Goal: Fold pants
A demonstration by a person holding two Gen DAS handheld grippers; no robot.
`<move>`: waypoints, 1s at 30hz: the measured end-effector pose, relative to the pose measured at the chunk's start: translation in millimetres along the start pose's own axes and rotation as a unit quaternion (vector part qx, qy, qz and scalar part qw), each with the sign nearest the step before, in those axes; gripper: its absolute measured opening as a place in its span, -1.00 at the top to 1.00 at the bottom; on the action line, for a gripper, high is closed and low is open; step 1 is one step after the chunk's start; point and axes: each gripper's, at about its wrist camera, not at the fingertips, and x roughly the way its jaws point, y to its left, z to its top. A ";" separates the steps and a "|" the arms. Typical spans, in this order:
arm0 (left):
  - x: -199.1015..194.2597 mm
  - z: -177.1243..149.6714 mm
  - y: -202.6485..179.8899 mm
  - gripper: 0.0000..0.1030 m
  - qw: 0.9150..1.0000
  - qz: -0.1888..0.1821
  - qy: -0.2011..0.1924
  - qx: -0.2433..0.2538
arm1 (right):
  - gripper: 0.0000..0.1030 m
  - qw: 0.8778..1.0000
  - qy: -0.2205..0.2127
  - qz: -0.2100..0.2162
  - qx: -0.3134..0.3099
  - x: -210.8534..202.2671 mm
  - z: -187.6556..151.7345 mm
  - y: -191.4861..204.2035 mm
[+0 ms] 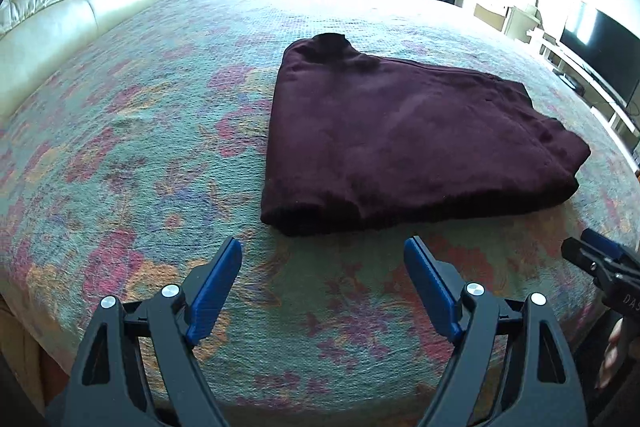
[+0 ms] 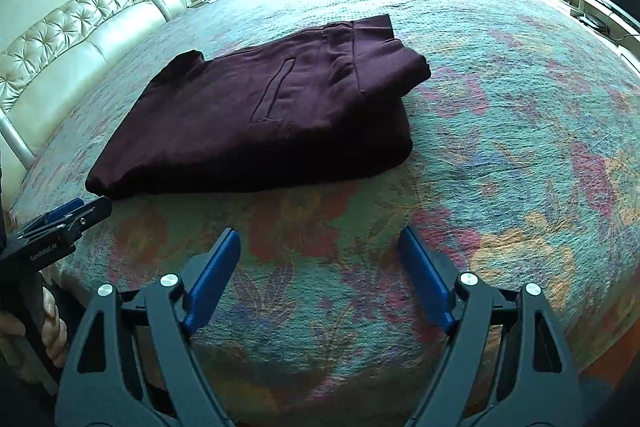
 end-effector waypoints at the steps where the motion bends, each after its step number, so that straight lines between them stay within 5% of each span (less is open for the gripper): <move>1: -0.8 -0.4 -1.4 -0.60 1.000 0.004 -0.004 0.004 | -0.59 1.000 0.000 0.000 0.000 0.3 -0.3 -0.3; 11: 0.2 -1.2 -3.2 -0.60 0.999 0.028 -0.003 0.017 | -0.60 1.000 0.002 0.000 -0.002 2.3 -1.0 -1.1; 21: -11.7 -2.6 -8.6 -0.67 0.997 0.050 -0.061 0.022 | -0.61 1.000 0.005 -0.006 -0.007 4.2 -1.5 1.4; 30: -7.5 1.5 -12.3 -0.67 0.999 0.016 -0.022 0.026 | -0.70 1.000 0.006 -0.007 -0.017 5.2 -3.2 5.6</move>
